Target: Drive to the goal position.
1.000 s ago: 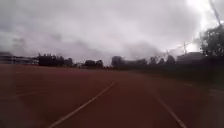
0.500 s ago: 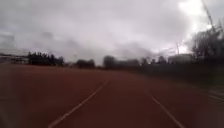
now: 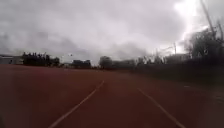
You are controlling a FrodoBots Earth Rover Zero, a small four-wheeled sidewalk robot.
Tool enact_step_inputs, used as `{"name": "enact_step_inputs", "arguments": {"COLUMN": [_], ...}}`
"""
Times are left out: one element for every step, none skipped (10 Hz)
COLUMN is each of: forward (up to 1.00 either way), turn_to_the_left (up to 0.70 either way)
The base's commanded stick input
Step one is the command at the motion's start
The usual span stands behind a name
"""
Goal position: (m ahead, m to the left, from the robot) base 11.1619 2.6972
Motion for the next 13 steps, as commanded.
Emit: {"name": "enact_step_inputs", "arguments": {"forward": [0.7,0.7,0.7,0.7,0.7,0.7,0.7,0.7,0.7,0.7,0.7,0.7,0.7], "turn_to_the_left": [0.0,0.0,0.0,0.0,0.0,0.0,0.0,0.0,0.0,0.0,0.0,0.0,0.0]}}
